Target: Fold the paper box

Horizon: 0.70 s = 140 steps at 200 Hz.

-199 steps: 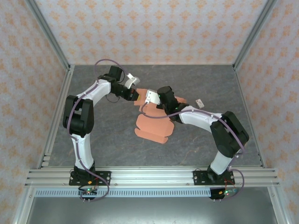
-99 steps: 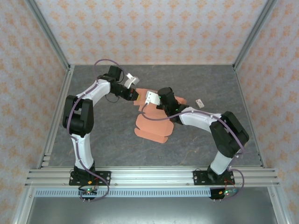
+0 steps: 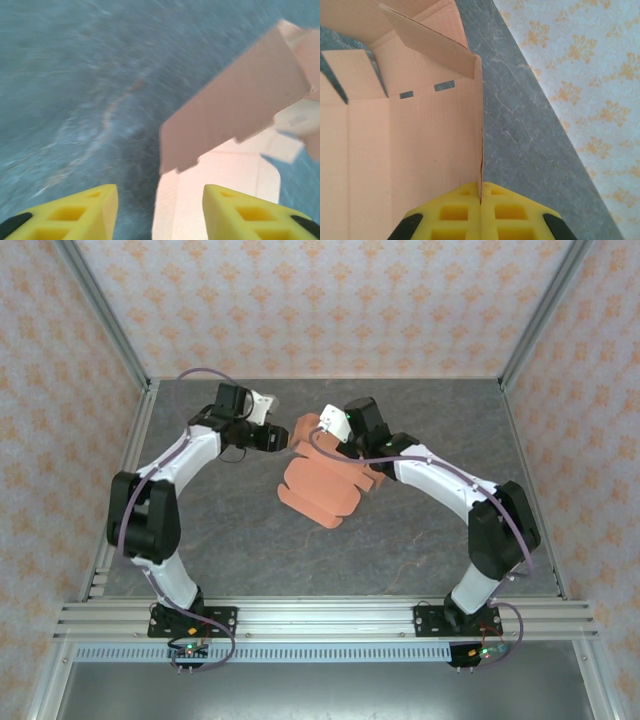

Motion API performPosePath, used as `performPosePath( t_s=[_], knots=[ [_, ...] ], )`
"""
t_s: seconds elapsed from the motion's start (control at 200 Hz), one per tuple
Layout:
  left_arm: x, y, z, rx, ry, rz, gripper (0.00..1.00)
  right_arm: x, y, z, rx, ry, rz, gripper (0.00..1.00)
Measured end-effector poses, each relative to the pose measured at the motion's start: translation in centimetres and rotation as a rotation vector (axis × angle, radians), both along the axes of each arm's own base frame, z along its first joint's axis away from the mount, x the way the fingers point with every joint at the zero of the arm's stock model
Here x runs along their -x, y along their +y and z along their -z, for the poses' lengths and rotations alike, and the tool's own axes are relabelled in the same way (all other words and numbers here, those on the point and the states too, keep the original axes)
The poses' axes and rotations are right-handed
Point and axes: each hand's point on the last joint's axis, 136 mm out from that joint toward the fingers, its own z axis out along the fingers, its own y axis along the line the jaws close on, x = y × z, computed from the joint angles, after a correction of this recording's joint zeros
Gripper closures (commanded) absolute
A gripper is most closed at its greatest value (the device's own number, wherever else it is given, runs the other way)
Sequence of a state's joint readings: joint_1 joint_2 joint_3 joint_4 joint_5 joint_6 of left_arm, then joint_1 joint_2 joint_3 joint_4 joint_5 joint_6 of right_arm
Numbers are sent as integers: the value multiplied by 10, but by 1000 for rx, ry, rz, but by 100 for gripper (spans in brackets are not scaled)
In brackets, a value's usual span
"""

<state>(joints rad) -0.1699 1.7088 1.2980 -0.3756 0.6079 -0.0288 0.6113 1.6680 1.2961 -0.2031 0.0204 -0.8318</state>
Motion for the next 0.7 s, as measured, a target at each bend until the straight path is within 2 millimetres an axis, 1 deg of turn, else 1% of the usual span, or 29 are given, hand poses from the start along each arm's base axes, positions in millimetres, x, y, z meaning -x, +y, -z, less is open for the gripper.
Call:
performPosePath(
  t_s=[0.075,0.12,0.18,0.215,0.245,0.315,0.395,0.46,0.525,0.636,0.701],
  knots=[
    [8,14,-8,16,-20,-131,48,3,0,0,-33,32,27,100],
    [15,19,-13,44,-28,-190,48,5,0,3,-50,55,41,100],
    [26,19,-14,82,-31,-254,48,8,-1,8,-70,86,58,100],
    [34,15,-13,105,-24,-281,48,9,-1,11,-78,103,69,100],
    [40,8,-12,130,-22,-296,49,10,-1,13,-86,116,78,100],
    [55,-17,-5,188,-5,-300,51,12,-1,18,-106,143,96,100],
    [74,-49,10,261,49,-291,55,14,0,22,-132,169,116,100],
    [82,-63,22,295,90,-302,59,15,0,23,-152,183,132,100],
    [80,-70,30,321,112,-330,64,16,0,23,-168,194,145,100],
    [69,-82,38,364,123,-367,73,16,0,24,-190,204,164,100],
    [63,-93,43,387,126,-367,76,15,-1,24,-202,212,173,100]
  ],
)
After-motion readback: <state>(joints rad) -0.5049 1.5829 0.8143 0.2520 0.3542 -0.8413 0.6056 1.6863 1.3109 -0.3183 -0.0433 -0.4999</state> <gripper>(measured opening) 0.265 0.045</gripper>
